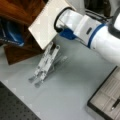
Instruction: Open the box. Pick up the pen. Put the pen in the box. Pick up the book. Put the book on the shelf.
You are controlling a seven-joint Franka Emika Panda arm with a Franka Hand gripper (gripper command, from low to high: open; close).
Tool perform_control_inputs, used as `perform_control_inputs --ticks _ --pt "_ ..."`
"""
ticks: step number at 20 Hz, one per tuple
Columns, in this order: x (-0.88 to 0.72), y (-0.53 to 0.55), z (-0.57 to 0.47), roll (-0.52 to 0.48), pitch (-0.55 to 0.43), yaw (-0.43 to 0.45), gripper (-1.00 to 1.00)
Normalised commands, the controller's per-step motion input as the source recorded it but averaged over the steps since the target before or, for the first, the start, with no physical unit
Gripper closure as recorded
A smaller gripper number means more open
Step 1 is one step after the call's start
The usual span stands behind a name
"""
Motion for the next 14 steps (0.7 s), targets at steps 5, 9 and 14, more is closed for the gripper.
perform_control_inputs --ticks 5,9,14 --pt "-0.08 -0.16 0.24 0.146 0.09 -0.198 1.0" --pt "-0.13 -0.22 0.2 0.17 0.091 -0.17 1.0" --pt "-0.17 -0.3 0.17 0.175 0.11 -0.145 1.0"
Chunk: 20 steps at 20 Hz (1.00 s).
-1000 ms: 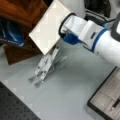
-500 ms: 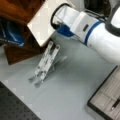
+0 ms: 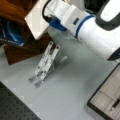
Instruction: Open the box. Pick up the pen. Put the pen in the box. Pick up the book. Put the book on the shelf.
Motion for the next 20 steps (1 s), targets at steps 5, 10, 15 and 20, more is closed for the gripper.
perform_control_inputs --ticks 5,10,15,20 --pt "-0.21 -0.34 0.15 0.167 0.105 -0.086 1.0" --pt "-0.24 -0.35 0.11 0.167 0.07 0.016 1.0" --pt "-0.29 -0.34 0.09 0.169 0.048 0.124 1.0" --pt "-0.34 -0.21 0.13 0.198 0.019 0.213 -1.0"
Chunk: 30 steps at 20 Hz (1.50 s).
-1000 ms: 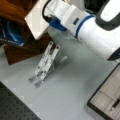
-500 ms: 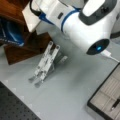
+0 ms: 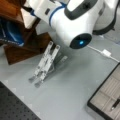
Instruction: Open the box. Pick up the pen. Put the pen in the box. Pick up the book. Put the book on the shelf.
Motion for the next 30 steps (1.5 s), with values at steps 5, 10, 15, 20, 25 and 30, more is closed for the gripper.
perform_control_inputs --ticks 5,10,15,20,25,30 --pt "-0.39 -0.16 0.08 0.219 -0.016 0.252 -1.0" --pt "-0.37 -0.1 0.01 0.155 -0.039 0.258 -1.0" --pt "-0.28 -0.12 0.01 0.141 -0.037 0.243 -1.0" --pt "-0.22 -0.08 0.02 0.14 -0.039 0.199 -1.0" --pt "-0.19 0.03 0.01 0.2 -0.075 0.127 -1.0" --pt "-0.15 0.23 -0.01 0.27 -0.124 0.061 -1.0"
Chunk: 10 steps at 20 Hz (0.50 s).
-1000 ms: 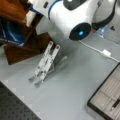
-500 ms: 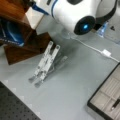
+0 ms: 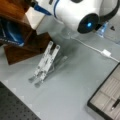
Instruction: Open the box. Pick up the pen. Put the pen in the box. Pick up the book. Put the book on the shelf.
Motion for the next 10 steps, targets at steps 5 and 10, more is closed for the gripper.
perform_control_inputs --ticks 5,10 --pt "-0.04 0.28 0.02 0.338 -0.16 -0.083 -1.0" --pt "0.14 0.3 0.05 0.356 -0.179 -0.191 -1.0"
